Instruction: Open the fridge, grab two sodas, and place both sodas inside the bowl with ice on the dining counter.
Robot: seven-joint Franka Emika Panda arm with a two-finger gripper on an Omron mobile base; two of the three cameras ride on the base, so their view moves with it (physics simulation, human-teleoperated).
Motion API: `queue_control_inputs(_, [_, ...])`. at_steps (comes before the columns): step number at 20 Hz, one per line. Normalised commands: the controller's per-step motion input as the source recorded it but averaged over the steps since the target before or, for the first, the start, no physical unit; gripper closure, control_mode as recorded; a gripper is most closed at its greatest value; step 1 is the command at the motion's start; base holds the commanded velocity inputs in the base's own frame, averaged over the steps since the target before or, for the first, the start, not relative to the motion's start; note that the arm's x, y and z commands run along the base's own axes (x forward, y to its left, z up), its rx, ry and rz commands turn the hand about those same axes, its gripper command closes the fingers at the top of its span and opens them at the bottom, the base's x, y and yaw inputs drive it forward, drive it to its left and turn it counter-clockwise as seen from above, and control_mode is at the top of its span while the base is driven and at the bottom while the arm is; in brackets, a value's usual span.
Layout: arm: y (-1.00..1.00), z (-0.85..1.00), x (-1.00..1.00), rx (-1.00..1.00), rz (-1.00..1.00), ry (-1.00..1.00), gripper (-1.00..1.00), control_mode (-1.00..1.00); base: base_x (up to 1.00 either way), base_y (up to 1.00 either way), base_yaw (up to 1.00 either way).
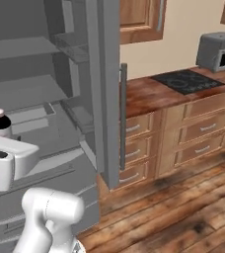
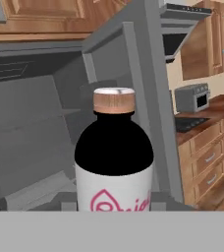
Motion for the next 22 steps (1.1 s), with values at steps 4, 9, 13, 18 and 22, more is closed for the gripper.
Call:
queue_control_inputs(4, [0.0,0.0,0.0,0.0,0.0,0.0,1.0,1.0,-0.9,-0.08,-0.46])
queue_control_inputs(9, [0.0,0.0,0.0,0.0,0.0,0.0,1.0,1.0,-0.95,-0.12,-0.44])
queue_control_inputs(13, [0.0,0.0,0.0,0.0,0.0,0.0,1.0,1.0,-0.93,-0.1,-0.45])
queue_control_inputs(18, [0.0,0.0,0.0,0.0,0.0,0.0,1.0,1.0,-0.7,-0.07,-0.51])
queue_control_inputs(22, [0.0,0.0,0.0,0.0,0.0,0.0,1.0,1.0,-0.48,-0.08,-0.56])
